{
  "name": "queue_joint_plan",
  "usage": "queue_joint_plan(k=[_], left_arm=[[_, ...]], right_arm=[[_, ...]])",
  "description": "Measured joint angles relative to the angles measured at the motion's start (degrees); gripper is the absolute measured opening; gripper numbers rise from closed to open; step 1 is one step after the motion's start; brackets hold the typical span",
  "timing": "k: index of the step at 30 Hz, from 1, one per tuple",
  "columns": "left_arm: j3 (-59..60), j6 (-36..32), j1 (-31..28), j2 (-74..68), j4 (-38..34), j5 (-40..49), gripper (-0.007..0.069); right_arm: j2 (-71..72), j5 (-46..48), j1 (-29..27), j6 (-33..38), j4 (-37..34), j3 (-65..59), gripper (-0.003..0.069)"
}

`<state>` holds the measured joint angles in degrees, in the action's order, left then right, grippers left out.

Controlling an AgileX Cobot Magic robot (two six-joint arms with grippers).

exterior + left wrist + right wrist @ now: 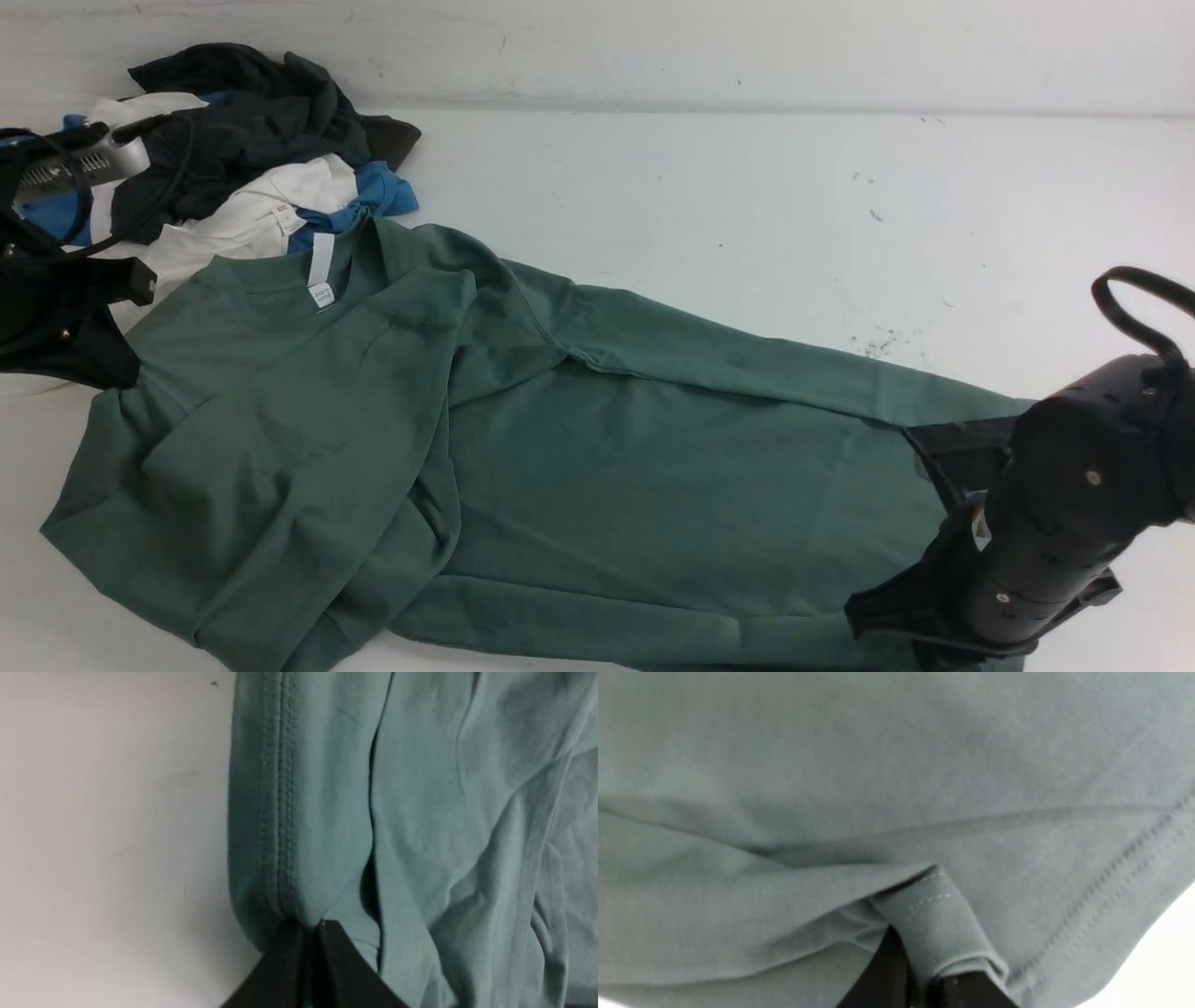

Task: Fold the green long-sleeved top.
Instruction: Use both arms simultaneously to clamp the lower edge of the clothing fabric

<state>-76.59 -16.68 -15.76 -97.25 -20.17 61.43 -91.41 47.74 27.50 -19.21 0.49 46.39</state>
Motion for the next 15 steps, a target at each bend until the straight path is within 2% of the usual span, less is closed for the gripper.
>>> queue_joint_plan(k=[4,11,15], left_arm=[[0.00,2.02,0.00,3.27,2.43,1.12,0.0070],[0.57,5.54,0.00,4.60,7.06,7.84,0.0233],[6.32,8.45,0.00,5.15,7.20,7.84,0.0283]], right_arm=[[1.23,1.41,0.00,0.00,0.58,0.00,0.0022],[1.34,1.63,0.00,1.01,0.58,0.00,0.0022],[1.34,1.63,0.00,1.58,0.63,0.00,0.0022]])
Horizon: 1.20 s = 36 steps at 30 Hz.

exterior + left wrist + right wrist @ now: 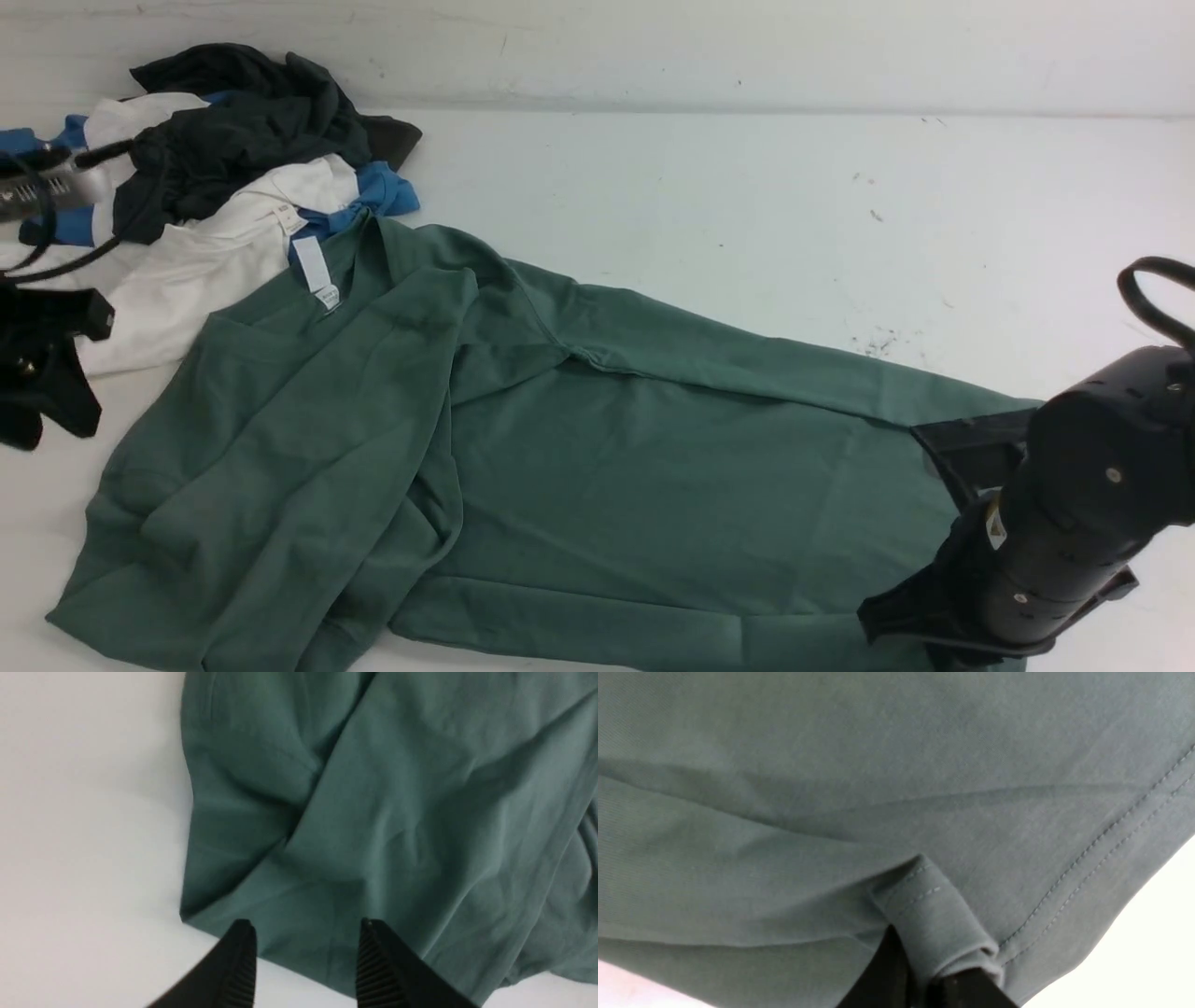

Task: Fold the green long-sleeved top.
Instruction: Use both arms simultaneously to clamp the lower edge of the clothing fabric

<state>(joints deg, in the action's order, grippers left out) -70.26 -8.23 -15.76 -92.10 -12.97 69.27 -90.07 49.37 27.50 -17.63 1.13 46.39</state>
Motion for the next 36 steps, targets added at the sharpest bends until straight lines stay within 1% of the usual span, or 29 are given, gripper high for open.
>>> queue_joint_plan(k=[1,3,6,8,11,14,21,25,31,36], left_arm=[[0.46,0.10,0.00,0.05,0.00,0.00,0.0286],[6.37,0.87,0.00,0.20,0.25,-0.07,0.0291],[13.06,2.47,0.00,0.20,2.62,-0.20,0.0291],[15.90,4.98,0.00,0.20,4.77,-1.16,0.0291],[18.37,11.20,0.00,0.07,9.89,-6.56,0.0291],[18.48,13.15,0.00,-0.06,10.92,-10.24,0.0291],[18.52,13.43,0.00,-1.05,8.17,-13.85,0.0291],[18.82,13.24,0.00,-3.21,9.23,-13.85,0.0291],[18.82,13.06,0.00,-6.98,9.66,-16.84,0.0289],[18.82,13.06,0.00,-7.05,8.65,-18.52,0.0262]], right_arm=[[0.00,0.00,0.00,0.08,0.00,0.00,0.0022],[0.00,0.00,0.00,0.74,0.00,0.00,0.0022],[0.00,0.00,0.00,1.75,0.00,0.00,0.0022],[0.00,0.16,0.00,2.14,0.00,0.00,0.0022],[0.00,0.43,0.00,2.59,0.00,0.00,0.0022],[0.00,0.43,0.00,2.96,0.00,0.00,0.0022],[0.00,0.43,0.00,3.15,0.00,0.00,0.0022],[0.00,0.43,0.00,2.76,0.00,0.00,0.0022],[0.00,0.43,0.00,2.72,0.00,0.00,0.0022],[0.02,0.47,0.00,2.72,-0.05,0.00,0.0022]])
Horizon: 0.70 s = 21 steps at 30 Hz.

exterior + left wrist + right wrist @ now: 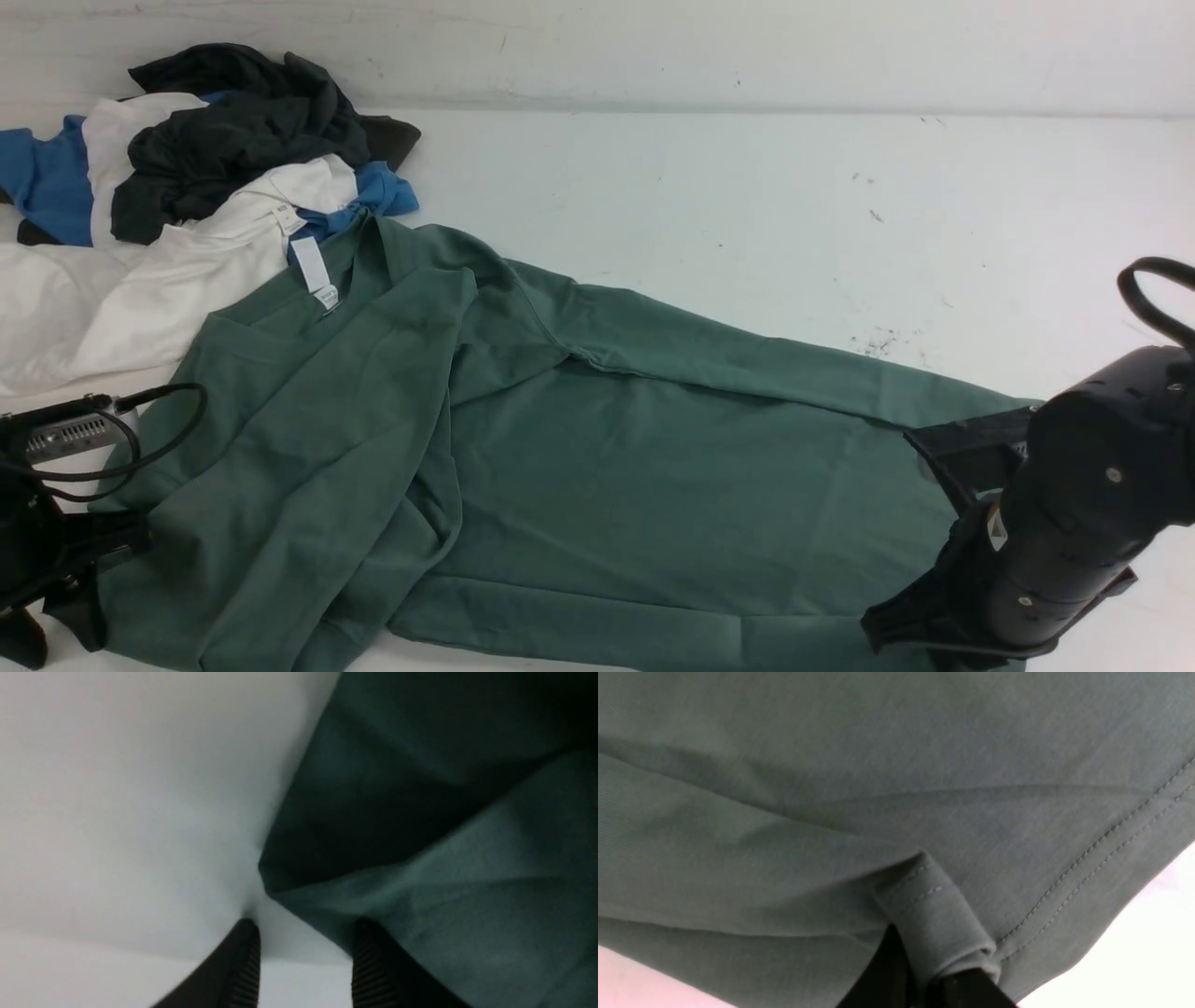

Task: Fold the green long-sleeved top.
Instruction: Use both arms simultaneously to clamp the lower edge of the clothing fabric

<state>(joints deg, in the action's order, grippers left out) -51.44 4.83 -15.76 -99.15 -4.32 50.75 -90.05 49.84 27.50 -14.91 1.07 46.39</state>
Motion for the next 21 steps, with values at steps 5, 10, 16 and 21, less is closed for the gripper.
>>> queue_joint_plan(k=[5,10,16,21], left_arm=[[0.00,0.00,0.00,0.00,-0.58,-0.58,0.0213],[0.00,-0.27,0.00,0.00,-1.04,-1.60,0.0118],[0.00,-1.65,0.00,1.41,-1.44,-0.82,-0.0001],[0.00,-3.77,0.00,8.62,-1.59,1.31,-0.0003]], right_arm=[[0.00,0.00,0.00,0.00,0.00,0.00,0.0022],[0.00,0.00,0.00,0.00,0.00,0.00,0.0022],[0.13,2.28,0.00,0.69,-1.07,0.00,0.0022],[3.14,5.99,0.21,3.28,-2.34,-0.33,0.0022]])
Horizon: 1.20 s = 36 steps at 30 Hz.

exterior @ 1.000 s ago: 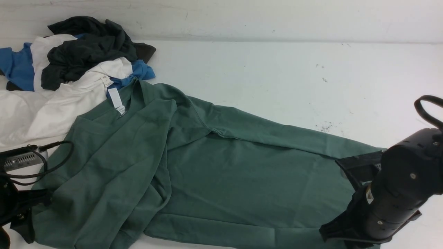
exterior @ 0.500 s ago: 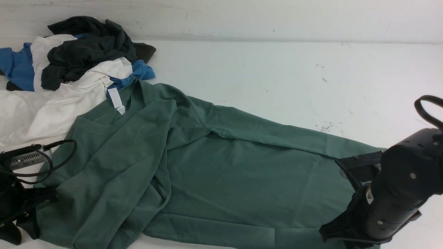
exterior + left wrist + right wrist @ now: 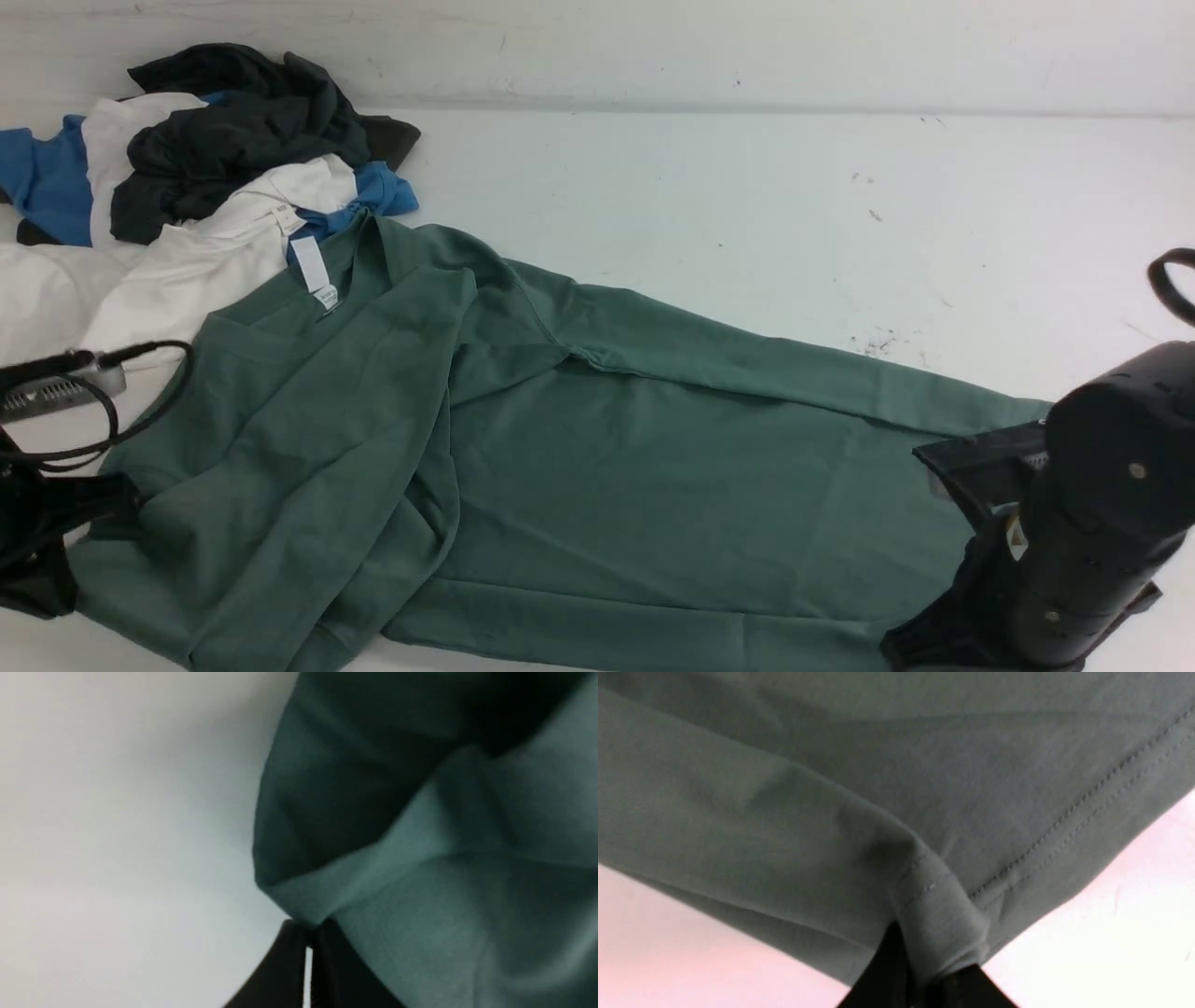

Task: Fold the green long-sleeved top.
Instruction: Use both arms simultaneously to clamp the lower edge of the clothing fabric

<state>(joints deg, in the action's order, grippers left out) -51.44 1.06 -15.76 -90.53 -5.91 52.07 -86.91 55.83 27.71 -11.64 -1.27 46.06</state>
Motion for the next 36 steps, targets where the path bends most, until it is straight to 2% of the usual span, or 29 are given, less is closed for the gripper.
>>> queue_joint_plan(k=[5,14,20,23,28,36], left_arm=[[0.00,-0.68,0.00,7.89,-1.00,3.32,-0.0003],[0.05,-2.83,0.00,13.83,-3.53,9.72,-0.0003],[0.12,-3.74,0.00,16.98,-5.90,12.12,-0.0003],[0.12,-4.50,0.00,19.08,-7.11,12.70,-0.0003],[0.45,-6.24,0.00,19.79,-9.41,13.95,-0.0003],[8.73,-6.64,0.00,18.41,-11.52,15.05,0.0011]], right_arm=[[8.53,2.50,0.33,0.47,-2.69,-3.88,0.0022],[21.75,8.75,1.76,0.15,-9.65,-14.71,0.0022],[30.02,12.47,2.62,-4.33,-13.17,-18.68,0.0022],[35.74,13.13,2.62,-9.10,-11.39,-18.80,0.0022],[42.74,13.93,2.62,-16.70,-4.47,-18.90,0.0022],[44.57,14.39,2.62,-18.09,-3.65,-19.03,0.0022]])
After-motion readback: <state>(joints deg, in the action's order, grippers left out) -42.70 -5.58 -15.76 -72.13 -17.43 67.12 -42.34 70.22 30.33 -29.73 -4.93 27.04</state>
